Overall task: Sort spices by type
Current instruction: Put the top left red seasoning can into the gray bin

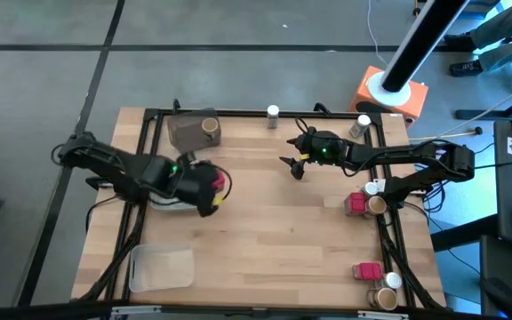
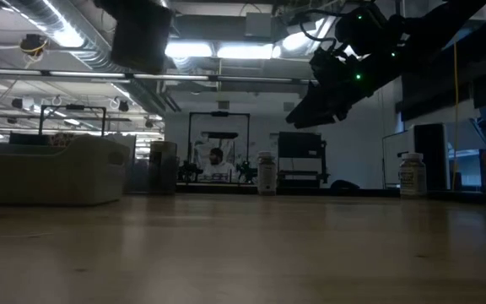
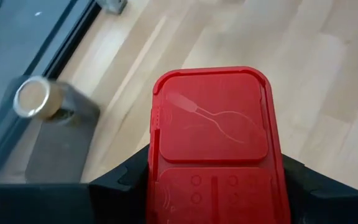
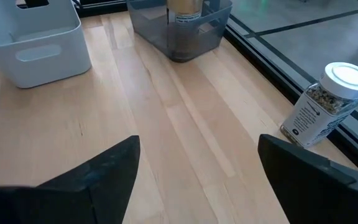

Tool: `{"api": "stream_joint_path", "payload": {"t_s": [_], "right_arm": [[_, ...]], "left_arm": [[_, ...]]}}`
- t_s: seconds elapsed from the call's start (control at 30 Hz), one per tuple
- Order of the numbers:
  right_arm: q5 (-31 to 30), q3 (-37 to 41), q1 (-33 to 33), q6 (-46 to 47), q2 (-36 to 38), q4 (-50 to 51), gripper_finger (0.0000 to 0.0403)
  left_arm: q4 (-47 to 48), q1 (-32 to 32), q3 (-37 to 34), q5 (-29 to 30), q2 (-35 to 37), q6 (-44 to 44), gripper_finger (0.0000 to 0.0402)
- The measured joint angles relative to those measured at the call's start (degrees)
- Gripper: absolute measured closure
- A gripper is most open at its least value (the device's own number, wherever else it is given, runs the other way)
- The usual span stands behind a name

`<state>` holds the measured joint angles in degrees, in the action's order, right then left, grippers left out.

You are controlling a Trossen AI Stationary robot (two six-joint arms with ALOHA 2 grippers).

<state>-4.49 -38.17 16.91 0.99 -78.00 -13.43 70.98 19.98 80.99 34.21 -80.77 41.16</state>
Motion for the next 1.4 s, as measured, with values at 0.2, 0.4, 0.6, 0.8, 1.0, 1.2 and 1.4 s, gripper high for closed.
{"api": "stream_joint_path", "payload": {"t_s": [0.2,0.4,0.6,0.8,1.0,1.2,1.4], "right_arm": [[0.0,0.0,0.0,0.0,0.0,0.0,0.0077],[0.0,0.0,0.0,0.0,0.0,0.0,0.0077],[0.02,0.0,0.0,0.0,0.0,0.04,0.0077],[0.02,0.0,0.0,0.0,0.0,0.32,0.0077],[0.02,0.0,0.0,0.0,0.0,0.39,0.0077],[0.02,0.0,0.0,0.0,0.0,0.37,0.0077],[0.02,0.0,0.0,0.0,0.0,0.35,0.0077]], "left_arm": [[11.34,6.92,0.0,5.24,0.0,17.44,0.0206],[18.91,11.88,-0.59,7.16,0.23,32.11,0.0206],[19.0,13.92,-5.6,7.08,1.83,38.07,0.0206],[19.0,15.8,-13.82,6.66,9.18,45.2,0.0206],[19.04,18.25,-23.06,6.64,17.77,56.64,0.0206],[18.36,18.65,-30.23,5.86,19.31,65.06,0.0206],[15.49,18.63,-33.43,5.8,18.15,69.17,0.0206]]}}
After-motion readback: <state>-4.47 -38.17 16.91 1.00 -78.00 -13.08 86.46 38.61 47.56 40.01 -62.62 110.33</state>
